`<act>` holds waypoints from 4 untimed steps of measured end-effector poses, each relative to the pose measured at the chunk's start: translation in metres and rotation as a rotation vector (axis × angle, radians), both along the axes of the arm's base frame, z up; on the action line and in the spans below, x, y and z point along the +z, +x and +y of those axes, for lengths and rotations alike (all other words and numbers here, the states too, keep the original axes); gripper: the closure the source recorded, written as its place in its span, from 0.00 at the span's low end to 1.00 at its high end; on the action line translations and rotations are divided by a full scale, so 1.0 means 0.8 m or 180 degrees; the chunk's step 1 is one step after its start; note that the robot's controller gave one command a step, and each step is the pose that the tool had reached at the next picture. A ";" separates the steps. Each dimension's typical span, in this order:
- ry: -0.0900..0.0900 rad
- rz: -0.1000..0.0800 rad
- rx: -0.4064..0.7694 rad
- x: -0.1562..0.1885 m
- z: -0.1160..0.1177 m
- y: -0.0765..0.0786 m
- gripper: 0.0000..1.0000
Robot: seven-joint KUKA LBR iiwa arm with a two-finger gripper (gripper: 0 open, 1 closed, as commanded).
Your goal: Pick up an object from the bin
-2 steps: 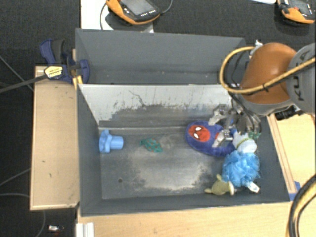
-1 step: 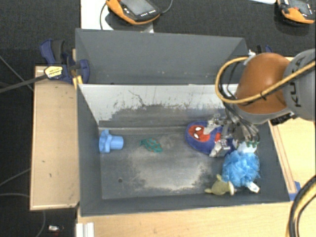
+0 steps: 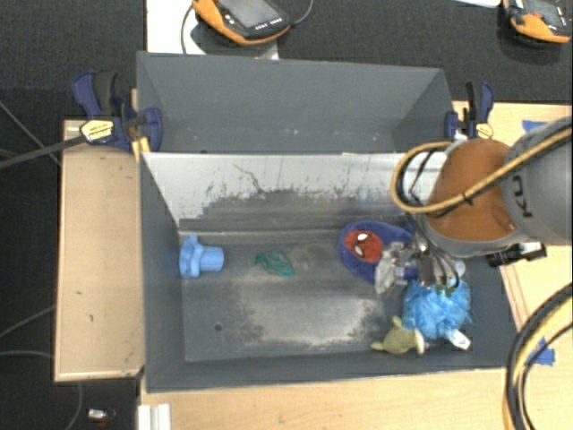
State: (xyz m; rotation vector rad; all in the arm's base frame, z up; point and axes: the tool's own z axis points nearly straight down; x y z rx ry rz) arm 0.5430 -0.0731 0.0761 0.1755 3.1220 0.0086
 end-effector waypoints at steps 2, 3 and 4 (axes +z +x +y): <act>0.0003 0.0009 -0.0658 0.026 0.008 -0.011 1.00; 0.0054 0.0019 -0.1211 0.064 -0.073 -0.013 0.00; 0.0050 0.0020 -0.1194 0.063 -0.070 -0.012 0.00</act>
Offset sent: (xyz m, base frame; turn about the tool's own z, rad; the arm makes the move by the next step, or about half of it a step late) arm -0.0135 0.0146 0.0449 0.3734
